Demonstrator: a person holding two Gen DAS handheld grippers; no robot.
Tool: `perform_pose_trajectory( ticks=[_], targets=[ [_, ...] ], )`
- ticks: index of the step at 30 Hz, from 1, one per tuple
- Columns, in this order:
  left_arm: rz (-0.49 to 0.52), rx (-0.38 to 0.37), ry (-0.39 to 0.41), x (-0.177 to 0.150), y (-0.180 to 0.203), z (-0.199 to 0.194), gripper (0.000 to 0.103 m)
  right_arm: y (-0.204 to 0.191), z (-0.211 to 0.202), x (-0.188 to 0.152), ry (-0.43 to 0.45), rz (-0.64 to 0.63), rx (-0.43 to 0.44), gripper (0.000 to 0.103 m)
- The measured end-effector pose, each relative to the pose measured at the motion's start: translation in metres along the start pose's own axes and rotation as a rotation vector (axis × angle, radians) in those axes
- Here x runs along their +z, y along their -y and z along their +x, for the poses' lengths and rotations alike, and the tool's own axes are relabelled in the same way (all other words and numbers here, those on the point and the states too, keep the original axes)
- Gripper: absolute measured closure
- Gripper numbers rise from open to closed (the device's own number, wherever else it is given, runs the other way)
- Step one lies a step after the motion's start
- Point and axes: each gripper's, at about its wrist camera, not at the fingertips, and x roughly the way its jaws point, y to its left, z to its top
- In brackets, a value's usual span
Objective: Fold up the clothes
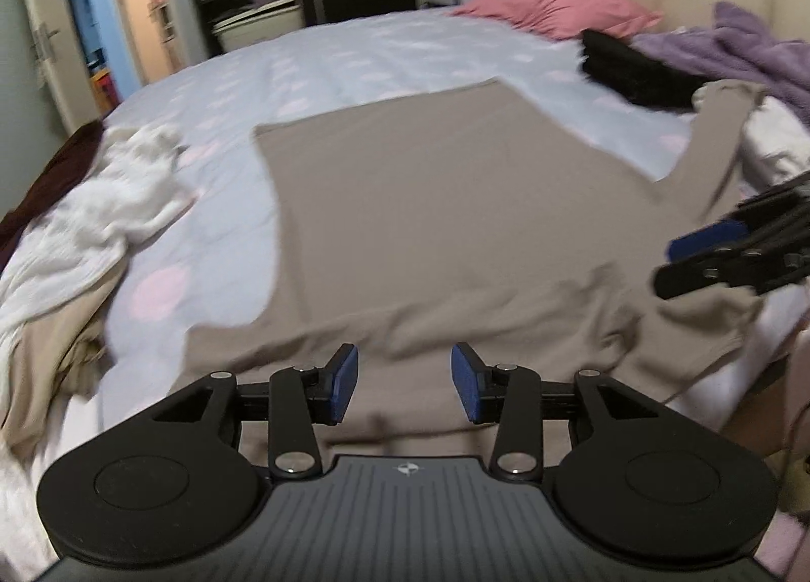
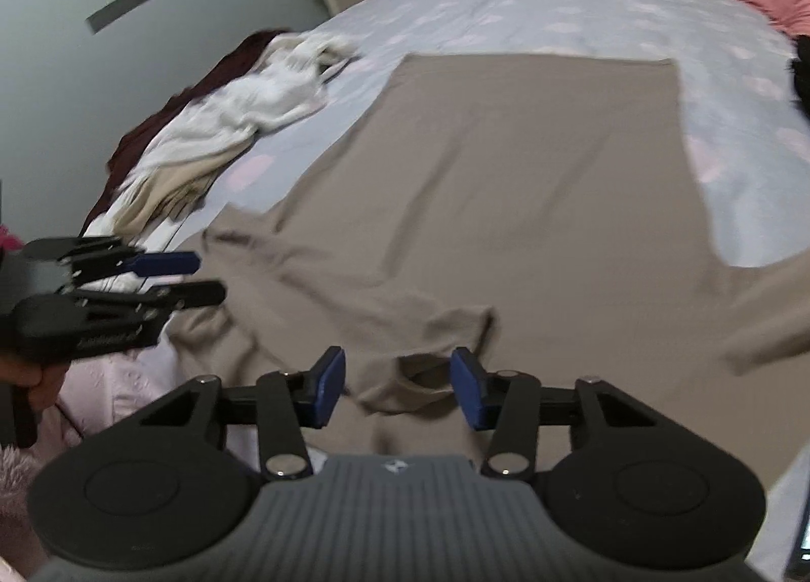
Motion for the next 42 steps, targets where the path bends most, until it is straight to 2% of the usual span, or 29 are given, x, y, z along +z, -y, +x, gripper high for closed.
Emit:
perform_pose_trajectory(
  ticks=[4, 6, 8, 11, 17, 21, 25, 30, 33, 35, 38, 39, 42],
  targets=[
    [-0.084, 0.013, -0.030, -0.007, -0.019, 0.005, 0.064, -0.003, 0.024, -0.001, -0.069, -0.025, -0.006, 0.060],
    [-0.103, 0.038, -0.044, -0.009, -0.027, 0.006, 0.064, 0.000, 0.032, -0.001, -0.093, -0.022, 0.017, 0.086],
    [-0.132, 0.066, -0.069, -0.012, -0.035, 0.009, 0.064, 0.003, 0.031, 0.003, -0.085, -0.012, 0.039, 0.098],
    [-0.182, 0.090, -0.112, -0.016, -0.047, 0.014, 0.064, 0.006, 0.016, 0.012, -0.042, 0.007, 0.069, 0.101],
    [-0.191, 0.098, -0.156, -0.024, -0.052, 0.020, 0.064, 0.016, -0.036, 0.041, 0.033, -0.013, 0.043, 0.101],
    [-0.208, 0.112, -0.206, -0.027, -0.054, 0.027, 0.064, 0.023, -0.066, 0.045, 0.030, -0.047, -0.006, 0.101],
    [-0.227, 0.128, -0.237, -0.029, -0.057, 0.030, 0.064, 0.037, -0.073, 0.034, -0.058, -0.075, -0.099, 0.102],
    [-0.237, 0.146, -0.251, -0.029, -0.058, 0.027, 0.064, 0.057, -0.055, 0.003, -0.249, -0.072, -0.166, 0.102],
    [-0.253, 0.146, -0.238, -0.027, -0.060, 0.021, 0.064, 0.062, -0.047, -0.010, -0.326, -0.063, -0.148, 0.101],
    [-0.265, 0.141, -0.224, -0.025, -0.061, 0.017, 0.064, 0.064, -0.043, -0.017, -0.366, -0.055, -0.127, 0.096],
    [-0.281, 0.127, -0.205, -0.021, -0.062, 0.012, 0.064, 0.064, -0.044, -0.018, -0.376, -0.058, -0.101, 0.091],
    [-0.286, 0.120, -0.198, -0.020, -0.063, 0.011, 0.064, 0.065, -0.048, -0.016, -0.363, -0.049, -0.096, 0.087],
    [-0.293, 0.102, -0.168, -0.017, -0.062, 0.006, 0.064, 0.071, -0.056, -0.007, -0.293, -0.004, -0.102, 0.081]
  ],
)
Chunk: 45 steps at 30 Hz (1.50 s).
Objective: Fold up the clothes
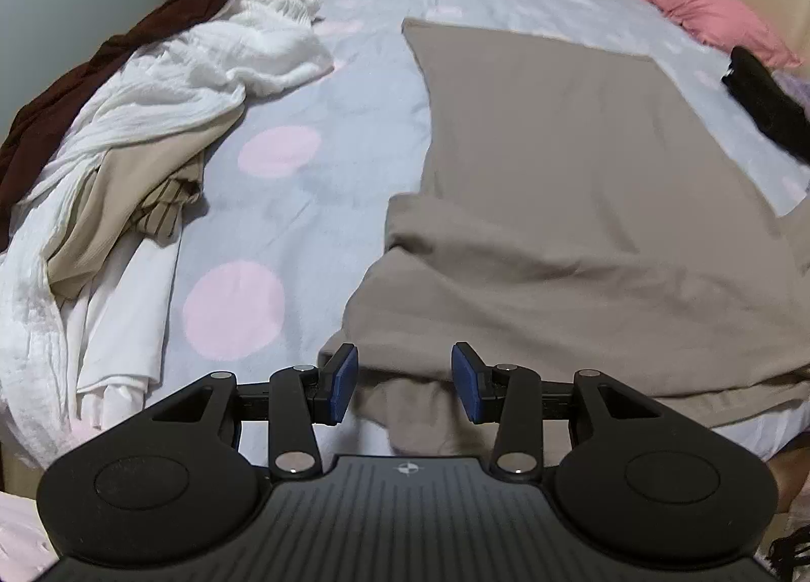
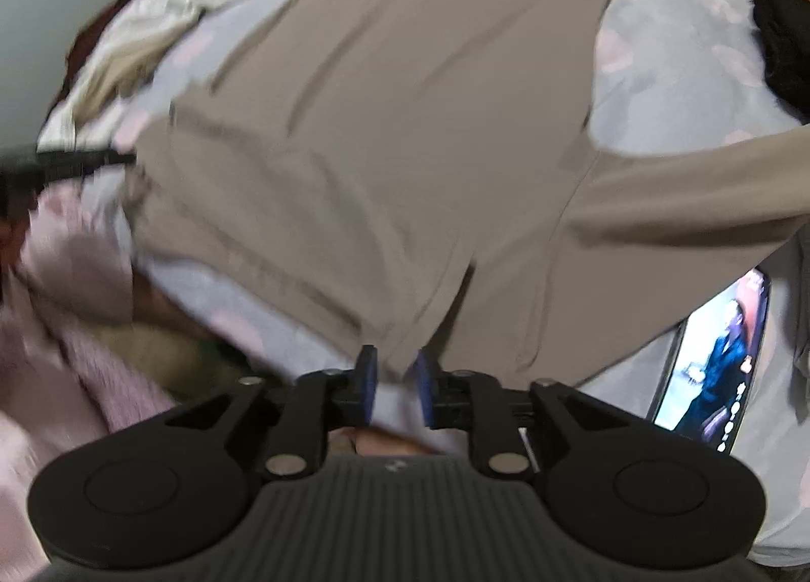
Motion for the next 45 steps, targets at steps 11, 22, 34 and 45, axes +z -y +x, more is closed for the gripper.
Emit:
perform_pose_trajectory(
  ticks=[11, 22, 34, 45],
  targets=[
    [0.022, -0.015, 0.017, 0.002, 0.005, 0.006, 0.064, 0.022, 0.050, 0.027, 0.052, 0.029, -0.015, 0.070],
    [0.010, -0.007, -0.006, 0.000, 0.002, 0.014, 0.064, 0.008, -0.014, 0.025, 0.262, -0.079, -0.176, 0.102],
    [0.023, -0.002, -0.025, -0.001, 0.007, 0.020, 0.064, 0.020, 0.030, 0.029, 0.188, -0.037, -0.098, 0.071],
    [0.027, -0.007, -0.028, -0.002, 0.008, 0.022, 0.064, 0.007, 0.030, 0.023, 0.235, -0.065, -0.075, 0.099]
  ],
)
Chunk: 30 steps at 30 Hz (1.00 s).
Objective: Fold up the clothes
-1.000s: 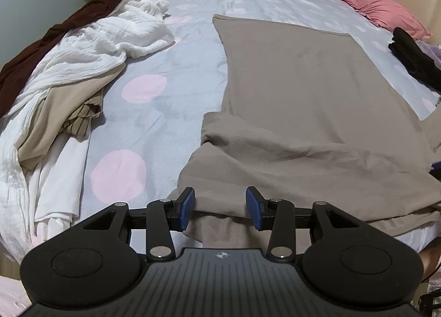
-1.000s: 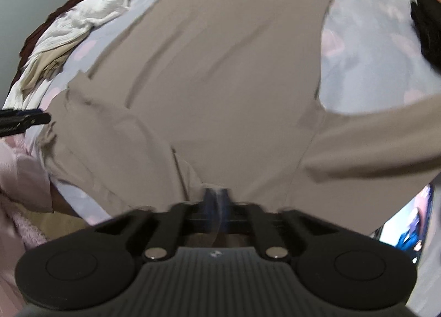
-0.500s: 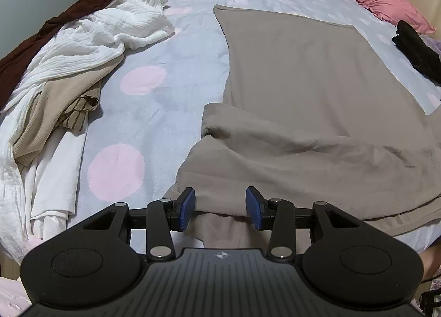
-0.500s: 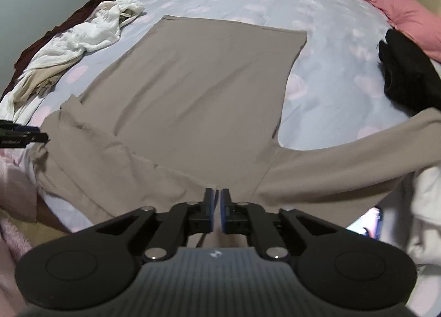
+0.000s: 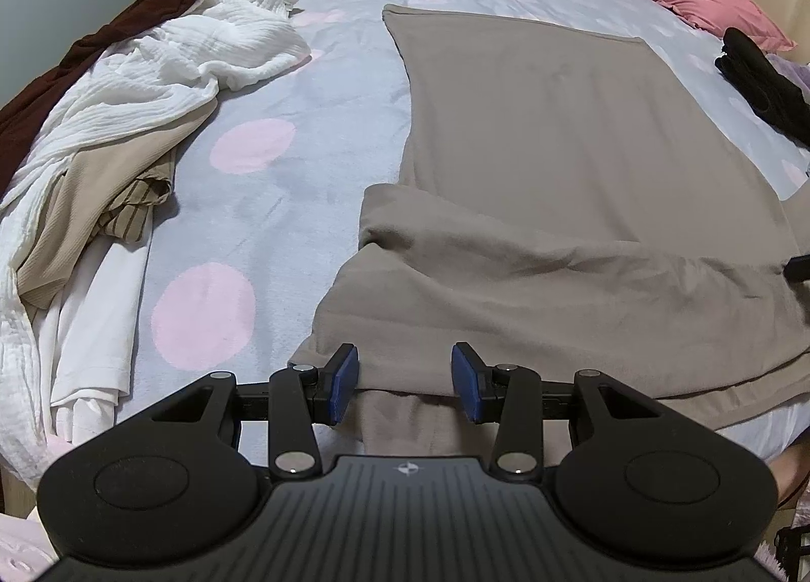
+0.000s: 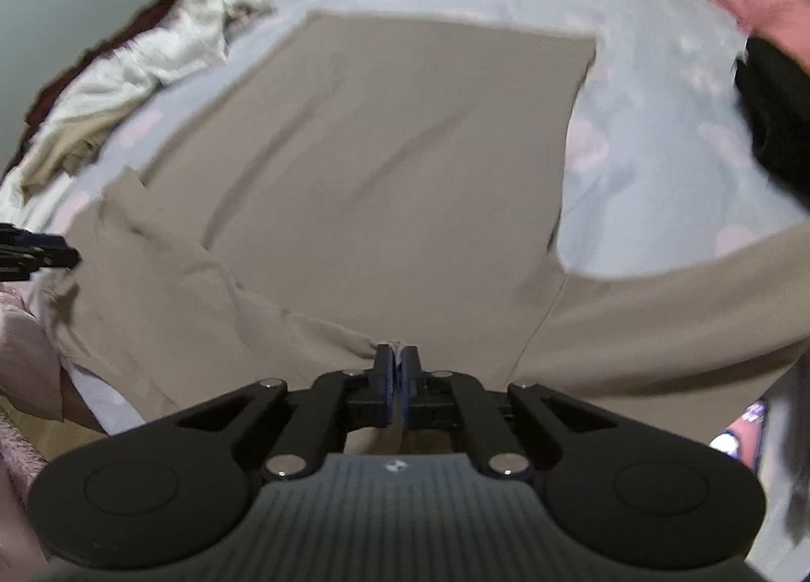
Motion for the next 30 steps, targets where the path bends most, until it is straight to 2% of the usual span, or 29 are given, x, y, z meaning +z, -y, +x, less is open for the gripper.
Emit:
perform_pose_trajectory(
  ticks=[3, 6, 11, 16, 20, 23, 28, 30],
  targets=[
    [-0.008, 0.001, -0.002, -0.001, -0.002, 0.000, 0.064, -0.021, -0.028, -0.008, 0.066, -0.102, -0.010, 0.099],
    [-0.013, 0.008, -0.008, -0.001, -0.003, 0.001, 0.064, -0.047, -0.048, -0.022, 0.085, -0.257, 0.006, 0.099],
    [-0.022, 0.011, -0.005, 0.002, -0.005, 0.000, 0.064, -0.085, -0.047, -0.046, -0.001, -0.478, 0.109, 0.099],
    [-0.010, 0.012, -0.006, 0.002, -0.002, 0.000, 0.064, -0.112, -0.028, -0.073, -0.128, -0.670, 0.143, 0.099],
    [-0.005, 0.014, -0.008, 0.001, -0.002, -0.001, 0.064, -0.117, -0.030, -0.079, -0.133, -0.718, 0.148, 0.094],
    [-0.003, 0.015, -0.013, 0.000, -0.001, 0.000, 0.064, -0.113, -0.039, -0.077, -0.099, -0.709, 0.158, 0.077],
    [0.013, 0.011, -0.016, 0.000, 0.003, 0.001, 0.062, -0.114, -0.047, -0.075, -0.046, -0.702, 0.137, 0.077],
    [0.020, 0.009, -0.017, 0.000, 0.004, 0.001, 0.062, -0.119, -0.044, -0.077, -0.034, -0.736, 0.127, 0.077]
  ],
)
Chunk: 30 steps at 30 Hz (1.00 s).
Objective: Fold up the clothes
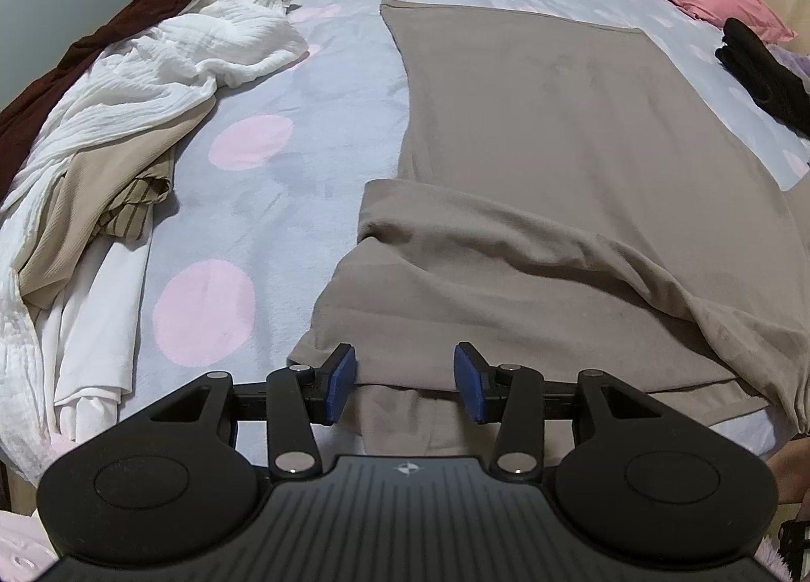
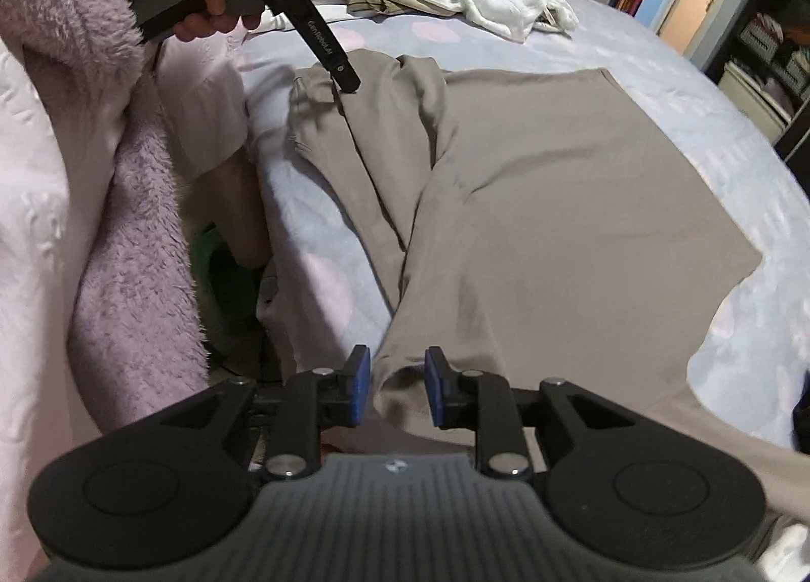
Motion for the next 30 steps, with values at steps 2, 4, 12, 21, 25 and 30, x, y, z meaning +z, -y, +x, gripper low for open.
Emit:
perform_pose_trajectory(
  ticks=[2, 4, 12, 21, 25, 30],
  targets=[
    [0.007, -0.002, -0.002, 0.000, 0.002, 0.001, 0.062, -0.006, 0.005, 0.003, 0.001, -0.045, -0.005, 0.076],
    [0.016, -0.005, -0.003, 0.000, 0.004, 0.001, 0.062, -0.011, 0.012, 0.004, -0.013, -0.099, -0.010, 0.076],
    [0.029, -0.001, -0.003, -0.003, 0.005, -0.001, 0.062, -0.008, 0.035, -0.005, -0.118, -0.205, -0.023, 0.078],
    [0.040, -0.007, -0.002, -0.003, 0.007, 0.000, 0.062, -0.017, 0.032, -0.013, -0.120, -0.262, -0.025, 0.095],
    [0.033, -0.007, 0.002, -0.002, 0.005, -0.001, 0.062, -0.012, 0.020, -0.010, -0.089, -0.231, -0.057, 0.098],
    [0.019, -0.020, 0.002, 0.000, 0.002, -0.002, 0.062, 0.019, -0.011, 0.002, -0.031, -0.072, -0.123, 0.098]
  ],
)
